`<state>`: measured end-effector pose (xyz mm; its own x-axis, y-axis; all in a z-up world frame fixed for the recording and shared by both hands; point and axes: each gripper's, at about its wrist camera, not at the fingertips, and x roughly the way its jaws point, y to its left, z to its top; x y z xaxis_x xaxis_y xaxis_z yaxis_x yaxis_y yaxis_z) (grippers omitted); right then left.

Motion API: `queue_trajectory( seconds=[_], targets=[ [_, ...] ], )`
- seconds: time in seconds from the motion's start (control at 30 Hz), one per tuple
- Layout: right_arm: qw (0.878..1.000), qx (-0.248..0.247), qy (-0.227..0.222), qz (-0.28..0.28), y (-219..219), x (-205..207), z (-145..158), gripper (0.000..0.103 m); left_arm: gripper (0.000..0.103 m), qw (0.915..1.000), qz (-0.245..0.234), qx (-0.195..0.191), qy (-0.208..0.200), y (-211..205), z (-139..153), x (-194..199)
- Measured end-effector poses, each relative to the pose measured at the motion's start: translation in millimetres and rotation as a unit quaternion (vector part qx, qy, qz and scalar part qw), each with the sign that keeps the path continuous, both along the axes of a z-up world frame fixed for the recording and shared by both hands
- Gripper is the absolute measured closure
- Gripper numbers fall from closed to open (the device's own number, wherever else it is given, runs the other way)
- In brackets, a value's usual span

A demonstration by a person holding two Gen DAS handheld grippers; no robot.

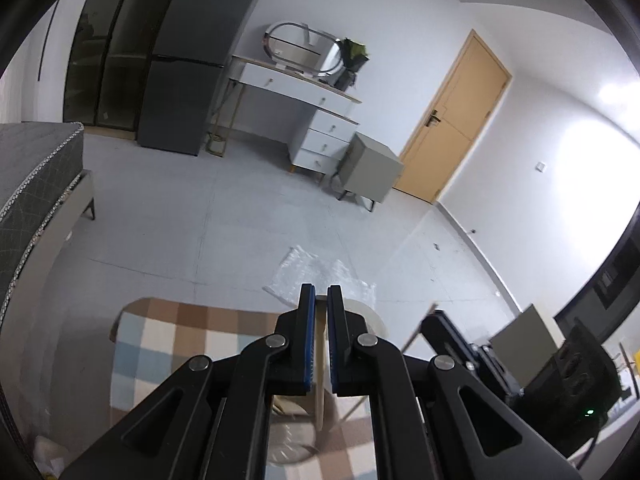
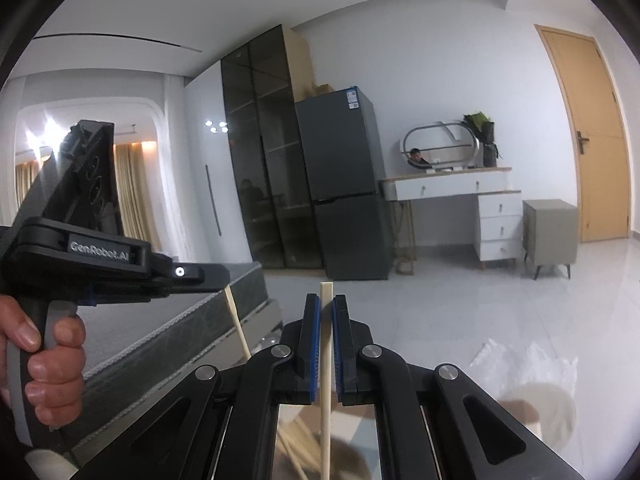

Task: Organize utensils
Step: 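Lift both held chopsticks and carry them over the caddy, then open both tools to drop the chopsticks into the caddy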

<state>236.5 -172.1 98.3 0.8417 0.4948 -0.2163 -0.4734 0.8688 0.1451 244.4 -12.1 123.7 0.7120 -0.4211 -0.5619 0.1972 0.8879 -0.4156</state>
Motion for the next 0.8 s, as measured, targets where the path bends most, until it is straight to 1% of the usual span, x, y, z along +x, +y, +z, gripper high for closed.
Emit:
queue_trajectory(
  seconds=[0.1,0.13,0.23,0.33,0.47,0.8],
  targets=[
    [1.000,-0.005,-0.003,0.003,1,12,-8,0.098,0.102,0.9999,-0.004,-0.009,0.011,1,-16,15],
    [1.000,-0.006,-0.004,0.005,2,15,-11,0.098,0.102,0.9999,-0.001,-0.004,0.015,1,-23,19],
    [1.000,-0.014,-0.006,0.010,5,21,-20,0.098,0.102,0.9995,-0.006,-0.015,0.028,1,-41,25],
    [0.999,-0.028,-0.010,0.017,8,20,-28,0.098,0.102,0.9993,-0.009,-0.014,0.034,-1,-51,26],
    [0.999,-0.043,-0.009,0.026,13,17,-38,0.098,0.102,0.9991,-0.013,-0.018,0.036,-1,-55,22],
    [0.997,-0.068,0.006,0.033,18,11,-56,0.098,0.102,0.9995,-0.024,0.008,0.021,-8,-53,17]
  ],
)
